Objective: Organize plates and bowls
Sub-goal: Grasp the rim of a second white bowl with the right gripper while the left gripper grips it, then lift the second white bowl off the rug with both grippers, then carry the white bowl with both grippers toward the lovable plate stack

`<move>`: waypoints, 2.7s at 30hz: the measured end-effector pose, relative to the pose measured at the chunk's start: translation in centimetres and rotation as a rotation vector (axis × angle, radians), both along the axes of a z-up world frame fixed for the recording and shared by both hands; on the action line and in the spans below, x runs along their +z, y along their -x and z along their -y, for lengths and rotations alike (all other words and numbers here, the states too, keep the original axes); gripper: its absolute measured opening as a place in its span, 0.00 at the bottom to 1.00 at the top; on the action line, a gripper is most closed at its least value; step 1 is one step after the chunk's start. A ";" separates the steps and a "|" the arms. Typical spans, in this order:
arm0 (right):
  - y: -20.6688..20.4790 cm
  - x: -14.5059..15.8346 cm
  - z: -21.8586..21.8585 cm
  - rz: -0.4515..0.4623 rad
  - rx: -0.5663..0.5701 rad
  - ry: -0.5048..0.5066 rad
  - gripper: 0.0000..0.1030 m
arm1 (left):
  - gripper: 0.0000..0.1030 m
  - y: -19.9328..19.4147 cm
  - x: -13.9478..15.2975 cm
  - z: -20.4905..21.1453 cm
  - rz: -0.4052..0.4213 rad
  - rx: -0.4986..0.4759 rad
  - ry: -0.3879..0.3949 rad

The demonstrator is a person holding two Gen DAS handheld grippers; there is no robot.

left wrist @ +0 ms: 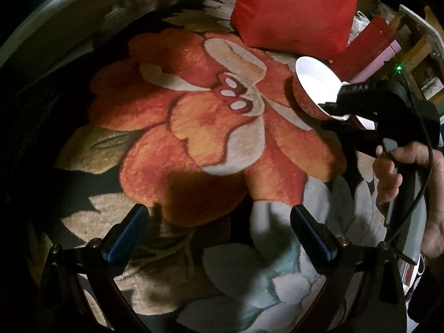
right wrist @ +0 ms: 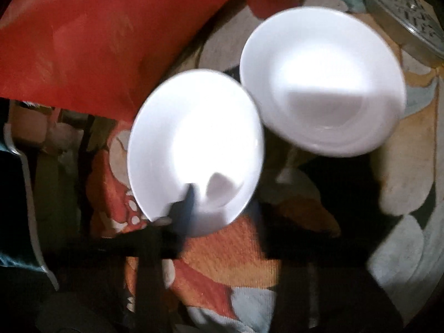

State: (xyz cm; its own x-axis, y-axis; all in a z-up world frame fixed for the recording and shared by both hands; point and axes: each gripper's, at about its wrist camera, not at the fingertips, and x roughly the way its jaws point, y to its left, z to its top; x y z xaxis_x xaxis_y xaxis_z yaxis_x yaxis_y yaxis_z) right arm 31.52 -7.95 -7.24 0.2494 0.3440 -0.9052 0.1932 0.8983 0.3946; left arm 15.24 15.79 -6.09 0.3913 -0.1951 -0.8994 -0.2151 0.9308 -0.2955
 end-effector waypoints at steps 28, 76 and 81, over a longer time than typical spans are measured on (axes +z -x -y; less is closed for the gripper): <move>9.8 -0.1 -6.0 -0.055 0.617 -0.086 0.13 | 0.79 -1.0 -1.6 -0.6 -0.051 0.053 0.077; 19.3 11.3 11.6 0.041 0.289 0.076 0.12 | 0.19 2.8 9.5 21.1 0.030 -0.421 -0.030; 20.5 11.9 14.5 0.034 0.244 0.082 0.12 | 0.19 3.2 10.1 24.4 0.026 -0.464 -0.031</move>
